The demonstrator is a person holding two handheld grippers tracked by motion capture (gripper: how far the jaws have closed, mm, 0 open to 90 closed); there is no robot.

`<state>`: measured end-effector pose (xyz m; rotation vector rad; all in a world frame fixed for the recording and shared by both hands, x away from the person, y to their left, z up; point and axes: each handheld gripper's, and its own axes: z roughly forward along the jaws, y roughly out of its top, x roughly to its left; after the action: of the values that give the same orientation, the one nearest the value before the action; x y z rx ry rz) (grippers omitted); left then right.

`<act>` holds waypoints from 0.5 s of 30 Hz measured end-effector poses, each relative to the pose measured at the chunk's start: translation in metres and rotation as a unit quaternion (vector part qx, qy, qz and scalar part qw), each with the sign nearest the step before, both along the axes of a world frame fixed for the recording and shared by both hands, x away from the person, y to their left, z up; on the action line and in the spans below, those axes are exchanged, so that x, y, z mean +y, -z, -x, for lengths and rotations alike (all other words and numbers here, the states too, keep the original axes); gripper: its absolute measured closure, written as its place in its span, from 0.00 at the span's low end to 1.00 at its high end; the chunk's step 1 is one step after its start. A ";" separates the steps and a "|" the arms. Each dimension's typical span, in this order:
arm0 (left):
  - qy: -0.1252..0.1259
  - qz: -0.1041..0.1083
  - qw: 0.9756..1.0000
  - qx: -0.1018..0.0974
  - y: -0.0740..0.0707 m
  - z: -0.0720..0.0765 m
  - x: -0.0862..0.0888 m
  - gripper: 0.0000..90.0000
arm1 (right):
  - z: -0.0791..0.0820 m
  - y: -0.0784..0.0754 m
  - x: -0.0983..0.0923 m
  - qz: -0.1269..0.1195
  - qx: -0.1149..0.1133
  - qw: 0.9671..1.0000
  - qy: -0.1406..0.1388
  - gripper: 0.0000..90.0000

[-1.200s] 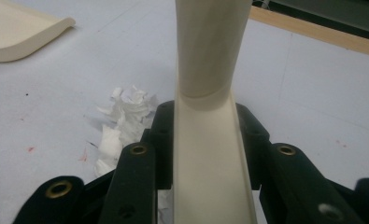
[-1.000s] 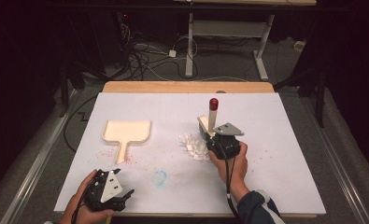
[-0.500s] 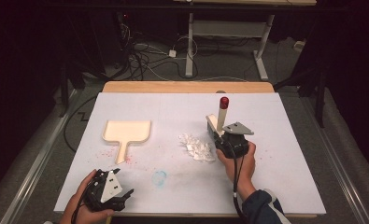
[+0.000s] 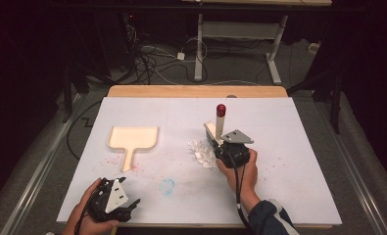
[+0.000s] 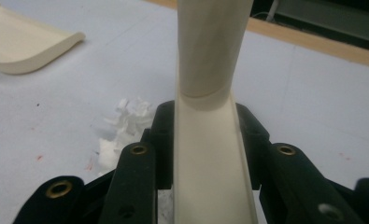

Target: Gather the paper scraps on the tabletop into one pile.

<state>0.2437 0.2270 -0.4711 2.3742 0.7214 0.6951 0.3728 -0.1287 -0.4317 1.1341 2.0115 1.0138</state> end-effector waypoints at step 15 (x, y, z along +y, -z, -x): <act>-0.001 -0.003 1.000 0.000 0.000 0.000 -0.001 0.21 | 0.028 -0.026 0.019 -0.123 0.021 0.990 -0.071 0.75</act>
<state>0.2439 0.2261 -0.4707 2.3791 0.7231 0.7002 0.3443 -0.1095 -0.4059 1.1578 2.0672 1.3504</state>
